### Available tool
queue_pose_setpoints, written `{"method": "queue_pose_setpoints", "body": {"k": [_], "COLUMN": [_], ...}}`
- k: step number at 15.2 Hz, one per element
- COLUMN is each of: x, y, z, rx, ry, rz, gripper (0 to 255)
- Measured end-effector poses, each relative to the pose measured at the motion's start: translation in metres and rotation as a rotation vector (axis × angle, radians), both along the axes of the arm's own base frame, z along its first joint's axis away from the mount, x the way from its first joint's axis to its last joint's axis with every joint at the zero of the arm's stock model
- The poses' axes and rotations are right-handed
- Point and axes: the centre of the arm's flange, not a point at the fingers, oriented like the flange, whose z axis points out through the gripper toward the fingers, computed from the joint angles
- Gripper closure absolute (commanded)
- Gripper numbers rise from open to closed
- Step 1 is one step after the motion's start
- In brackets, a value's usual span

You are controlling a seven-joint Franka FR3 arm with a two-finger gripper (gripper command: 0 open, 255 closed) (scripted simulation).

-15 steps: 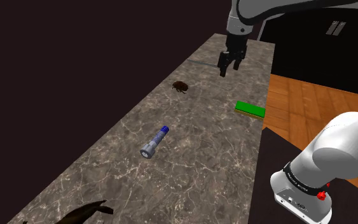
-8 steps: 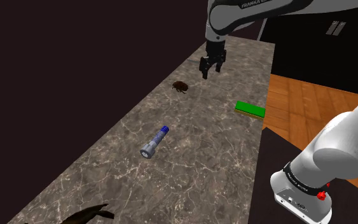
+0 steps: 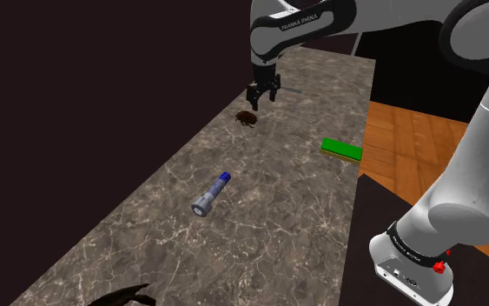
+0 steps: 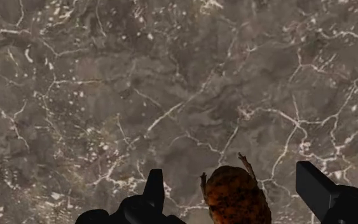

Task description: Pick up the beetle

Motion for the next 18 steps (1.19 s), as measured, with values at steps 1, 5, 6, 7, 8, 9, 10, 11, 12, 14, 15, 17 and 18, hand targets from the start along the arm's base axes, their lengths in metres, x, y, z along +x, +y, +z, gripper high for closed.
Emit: {"method": "queue_pose_setpoints", "body": {"k": [1,5,6,7,8,9,10,11,12,14,15,17,18], "x": [0.011,0.058,0.069,0.072,0.074,0.075,0.075,0.075,0.075,0.077,0.077,0.076,0.076], "y": [0.003,0.022,0.024,0.025,0.026,0.026,0.027,0.027,0.028,0.027,0.027,0.027,0.027], "z": [-0.006,-0.033,-0.038,-0.043,-0.048,-0.054,-0.058,-0.063,-0.067,-0.076,-0.079,-0.079,-0.080], "rx": [-0.003,-0.013,-0.016,-0.017,-0.018,-0.018,-0.018,-0.019,-0.019,-0.019,-0.019,-0.018,-0.019], "ry": [0.001,0.005,0.006,0.006,0.006,0.006,0.007,0.006,0.006,0.006,0.007,0.005,0.006], "rz": [0.002,0.010,0.012,0.013,0.013,0.013,0.014,0.014,0.014,0.014,0.014,0.014,0.014], "gripper": [0,0,0,0,0,0,0,0,0,0,255,255,255]}}
